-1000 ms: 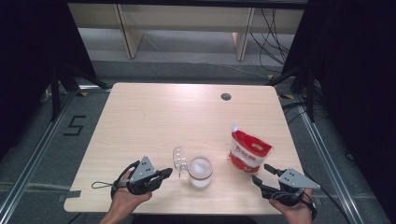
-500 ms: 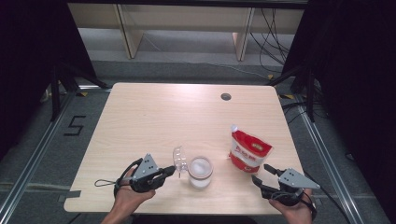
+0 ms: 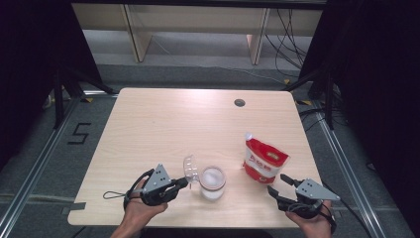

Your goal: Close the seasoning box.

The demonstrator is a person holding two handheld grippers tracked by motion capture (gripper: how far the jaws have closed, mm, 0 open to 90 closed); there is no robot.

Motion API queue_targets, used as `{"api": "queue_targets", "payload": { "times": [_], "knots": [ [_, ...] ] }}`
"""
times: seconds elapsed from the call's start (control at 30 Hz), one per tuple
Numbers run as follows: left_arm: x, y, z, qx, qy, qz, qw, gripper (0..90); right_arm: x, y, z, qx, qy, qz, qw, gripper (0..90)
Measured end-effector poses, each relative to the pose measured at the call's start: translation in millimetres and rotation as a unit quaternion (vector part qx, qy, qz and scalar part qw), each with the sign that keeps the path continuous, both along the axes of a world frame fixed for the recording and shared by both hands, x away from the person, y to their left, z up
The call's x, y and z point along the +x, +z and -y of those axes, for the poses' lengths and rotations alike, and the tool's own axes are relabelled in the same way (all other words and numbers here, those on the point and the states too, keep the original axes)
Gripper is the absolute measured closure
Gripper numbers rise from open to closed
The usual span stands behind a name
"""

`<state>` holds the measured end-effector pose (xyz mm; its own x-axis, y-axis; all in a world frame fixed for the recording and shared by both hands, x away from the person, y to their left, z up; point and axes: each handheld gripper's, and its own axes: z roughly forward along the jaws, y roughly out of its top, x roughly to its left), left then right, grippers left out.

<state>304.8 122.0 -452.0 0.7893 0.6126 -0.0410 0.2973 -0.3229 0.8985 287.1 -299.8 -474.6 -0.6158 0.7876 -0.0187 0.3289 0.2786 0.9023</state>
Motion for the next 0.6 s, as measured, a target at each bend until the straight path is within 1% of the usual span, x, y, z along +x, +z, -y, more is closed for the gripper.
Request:
{"api": "queue_targets", "payload": {
  "times": [0.03,0.07,0.1,0.2,0.23,0.27,0.33,0.37,0.4,0.43,0.57,0.6],
  "knots": [
    [-0.5,-0.4,0.6,-0.003,0.003,-0.002,1.0000,89.2,0.5,0.0,0.3,-0.002,-0.001,0.005,1.0000,37.2],
    [-0.7,-0.4,0.8,-0.003,0.004,-0.003,1.0000,89.2,1.8,-0.1,1.0,-0.008,0.003,0.016,0.9998,37.1],
    [-0.4,-0.2,0.8,-0.002,0.002,-0.001,1.0000,89.2,1.3,-0.1,0.6,-0.006,0.003,0.011,0.9999,37.2],
    [-0.5,0.2,1.4,-0.005,0.004,-0.002,1.0000,89.2,1.4,-0.2,0.1,-0.007,0.004,0.011,0.9999,37.2],
    [0.7,0.4,1.1,-0.003,-0.003,0.005,1.0000,89.2,1.4,-0.3,0.1,-0.008,0.004,0.013,0.9999,37.2],
    [-0.2,0.3,2.0,-0.007,0.001,0.001,1.0000,89.2,1.2,0.0,0.0,-0.006,0.003,0.011,0.9999,37.2],
    [0.7,0.7,2.2,-0.003,-0.009,0.010,0.9999,89.2,1.2,-0.1,-0.1,-0.004,0.002,0.010,0.9999,37.2],
    [-0.3,0.3,3.2,-0.009,-0.002,0.003,0.9999,89.1,0.9,0.0,-0.1,-0.004,0.001,0.009,1.0000,37.2],
    [0.0,1.2,2.8,-0.001,-0.004,0.005,1.0000,89.1,1.0,0.0,-0.1,-0.005,0.001,0.009,0.9999,37.2],
    [0.4,1.4,3.1,0.001,-0.009,0.008,0.9999,89.1,0.9,0.0,-0.1,-0.005,0.001,0.009,0.9999,37.1],
    [-0.3,1.2,4.7,-0.002,-0.007,0.005,1.0000,88.9,1.3,-0.1,0.1,-0.006,0.003,0.011,0.9999,37.2],
    [-0.5,1.1,6.4,-0.008,-0.005,-0.002,1.0000,88.7,1.2,-0.4,-0.4,-0.004,0.000,0.012,0.9999,37.2]
  ]
}}
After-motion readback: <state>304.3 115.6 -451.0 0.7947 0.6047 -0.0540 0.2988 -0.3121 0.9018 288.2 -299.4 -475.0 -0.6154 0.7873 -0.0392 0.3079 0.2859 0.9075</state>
